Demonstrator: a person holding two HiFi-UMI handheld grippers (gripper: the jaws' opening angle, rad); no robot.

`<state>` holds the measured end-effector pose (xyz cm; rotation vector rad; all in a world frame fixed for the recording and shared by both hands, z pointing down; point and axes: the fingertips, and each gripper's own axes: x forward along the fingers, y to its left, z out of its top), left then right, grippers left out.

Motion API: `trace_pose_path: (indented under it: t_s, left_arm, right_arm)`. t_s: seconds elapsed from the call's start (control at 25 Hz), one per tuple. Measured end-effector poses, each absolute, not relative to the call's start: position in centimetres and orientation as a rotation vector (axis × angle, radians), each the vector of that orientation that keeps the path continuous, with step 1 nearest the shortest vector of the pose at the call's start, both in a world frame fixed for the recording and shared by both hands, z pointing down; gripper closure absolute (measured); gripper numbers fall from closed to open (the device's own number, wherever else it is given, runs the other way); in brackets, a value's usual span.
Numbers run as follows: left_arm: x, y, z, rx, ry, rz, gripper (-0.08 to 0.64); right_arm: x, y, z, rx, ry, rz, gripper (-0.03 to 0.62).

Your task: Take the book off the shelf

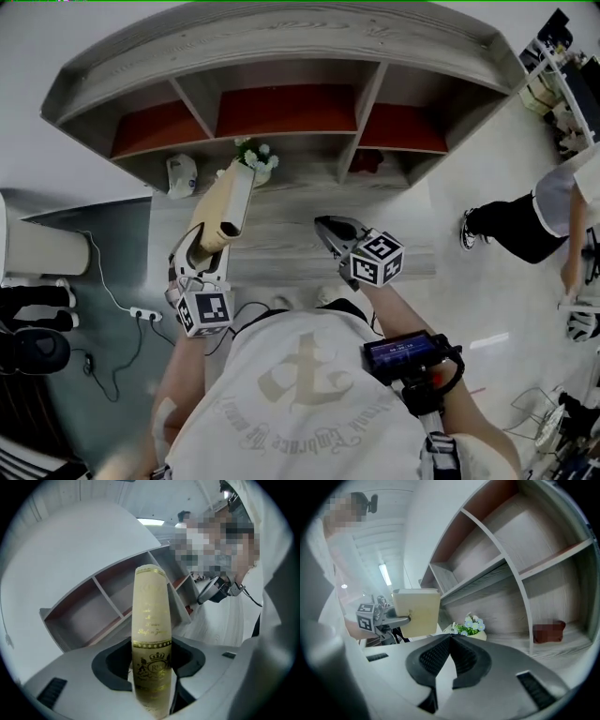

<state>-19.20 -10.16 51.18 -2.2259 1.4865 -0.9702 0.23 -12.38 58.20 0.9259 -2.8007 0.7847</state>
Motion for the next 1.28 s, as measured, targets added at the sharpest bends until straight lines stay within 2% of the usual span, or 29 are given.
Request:
trace_pose_path:
  t_s: [0.56,1.28]
  left_arm:
    - [-23.8,-7.7,57.1,-2.622,1.909,-0.78,0.342]
    - [-23.9,-6.3,58.7,-2.768,2.01,-0.618,0.342]
  right_arm:
    - [-2.6,-12.5,58.2,0.832,-2.826,0.786,0.588]
    - [-5.9,-11.9,57.6,0.677,-2.882,0.747,0.589]
